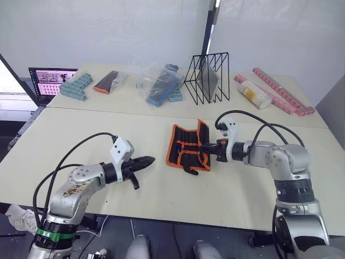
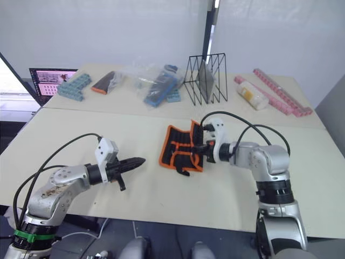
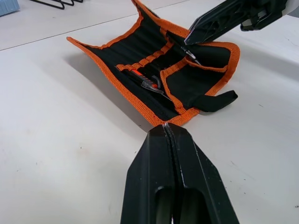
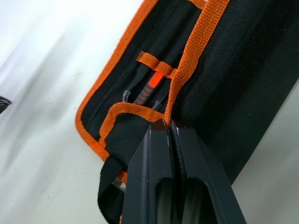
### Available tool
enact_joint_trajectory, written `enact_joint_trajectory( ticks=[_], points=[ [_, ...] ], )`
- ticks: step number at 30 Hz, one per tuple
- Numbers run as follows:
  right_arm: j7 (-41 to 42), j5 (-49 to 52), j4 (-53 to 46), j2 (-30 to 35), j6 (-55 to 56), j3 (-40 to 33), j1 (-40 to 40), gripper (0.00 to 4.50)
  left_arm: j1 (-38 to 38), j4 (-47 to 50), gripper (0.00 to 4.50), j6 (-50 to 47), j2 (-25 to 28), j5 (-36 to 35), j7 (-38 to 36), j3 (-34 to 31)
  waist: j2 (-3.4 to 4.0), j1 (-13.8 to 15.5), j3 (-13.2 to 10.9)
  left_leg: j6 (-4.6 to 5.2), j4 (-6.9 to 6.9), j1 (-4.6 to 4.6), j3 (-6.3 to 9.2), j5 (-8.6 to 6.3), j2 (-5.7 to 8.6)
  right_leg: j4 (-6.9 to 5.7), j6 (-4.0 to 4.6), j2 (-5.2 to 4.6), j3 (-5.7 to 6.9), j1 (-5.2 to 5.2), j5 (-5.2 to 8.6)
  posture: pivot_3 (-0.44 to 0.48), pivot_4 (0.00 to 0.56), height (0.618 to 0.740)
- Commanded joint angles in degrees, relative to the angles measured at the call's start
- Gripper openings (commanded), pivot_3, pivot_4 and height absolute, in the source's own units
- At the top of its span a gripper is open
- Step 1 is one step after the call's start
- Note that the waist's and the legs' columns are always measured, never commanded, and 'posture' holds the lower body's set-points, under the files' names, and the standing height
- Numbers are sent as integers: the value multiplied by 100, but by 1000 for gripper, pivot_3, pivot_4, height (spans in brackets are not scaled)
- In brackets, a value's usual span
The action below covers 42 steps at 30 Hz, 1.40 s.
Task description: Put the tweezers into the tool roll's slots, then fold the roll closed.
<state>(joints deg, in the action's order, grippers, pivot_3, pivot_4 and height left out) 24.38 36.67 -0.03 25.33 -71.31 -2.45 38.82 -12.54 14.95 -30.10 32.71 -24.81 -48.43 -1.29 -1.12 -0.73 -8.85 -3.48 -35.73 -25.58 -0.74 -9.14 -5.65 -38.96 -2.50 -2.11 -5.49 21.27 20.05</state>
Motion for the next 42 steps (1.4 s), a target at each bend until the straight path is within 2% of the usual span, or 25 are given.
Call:
enact_joint_trajectory(
  ticks=[1,5,8,13,15,18,19,27,31,36,40,41,42],
  points=[
    [-178,-150,151,-268,203,-92,79,33,45,275,0,20,25,-62,59,-39,0,-5,0,0,0,0,0,0,0,-1,0,0,0,1,0,0,150,713],
    [-91,-42,388,-502,45,-273,29,33,40,273,0,34,-29,-89,127,-51,1,-3,0,0,1,0,0,0,0,-2,0,0,0,2,0,0,150,713],
    [33,172,652,-666,-81,-580,64,903,15,257,0,29,-31,-91,129,-35,0,-4,-1,0,1,0,0,0,0,-2,0,0,2,1,0,0,150,713],
    [318,168,712,-606,48,-601,-154,2582,-9,244,0,-7,-29,-114,120,-18,0,-3,-1,0,1,0,0,0,0,-3,0,0,2,1,0,0,150,713],
    [380,510,762,-714,-115,-1088,-240,3253,-22,238,0,-12,-34,-126,116,-19,0,4,-1,0,0,0,0,0,0,-2,0,0,1,0,0,0,150,713],
    [670,737,669,-635,24,-1310,-538,4284,-35,244,0,-35,-40,-152,124,-34,0,25,-1,0,-1,0,0,0,0,-2,0,0,2,-4,0,0,150,713],
    [777,751,619,-598,142,-1312,-635,4450,-37,253,0,-41,-44,-153,132,-27,0,25,-1,0,-2,0,0,0,0,-2,0,0,1,-5,0,0,150,713],
    [830,1097,806,-586,308,-1736,-820,4450,-148,195,0,-139,-77,-204,147,38,0,1,-1,0,-2,2,0,0,0,-2,0,1,0,-5,0,0,150,713],
    [951,918,892,-524,526,-1544,-918,3330,-178,171,0,-148,-72,-205,157,22,0,-9,-1,0,-1,2,0,0,0,-2,0,1,0,-5,0,0,150,713],
    [1207,622,784,-351,977,-1164,-1180,1606,-140,177,0,-214,-29,-278,162,-82,0,-5,-1,0,-1,2,0,0,1,-2,0,1,0,-5,0,0,150,713],
    [1603,-50,574,-107,1866,-398,-1474,230,-164,148,0,-326,-70,-288,295,-78,0,-12,-1,0,-2,5,0,0,0,-2,-1,1,0,-7,0,0,150,713],
    [1639,-161,548,-109,2052,-286,-1517,25,-187,120,0,-353,-96,-255,377,-69,-1,-12,-1,0,-3,5,0,0,0,-1,-1,1,0,-8,0,0,150,713],
    [1659,-266,532,-119,2240,-201,-1552,25,-231,61,0,-475,-164,-345,444,-102,-2,-10,-1,0,-5,7,0,0,0,-1,-1,1,0,-11,1,0,150,713]
  ],
)
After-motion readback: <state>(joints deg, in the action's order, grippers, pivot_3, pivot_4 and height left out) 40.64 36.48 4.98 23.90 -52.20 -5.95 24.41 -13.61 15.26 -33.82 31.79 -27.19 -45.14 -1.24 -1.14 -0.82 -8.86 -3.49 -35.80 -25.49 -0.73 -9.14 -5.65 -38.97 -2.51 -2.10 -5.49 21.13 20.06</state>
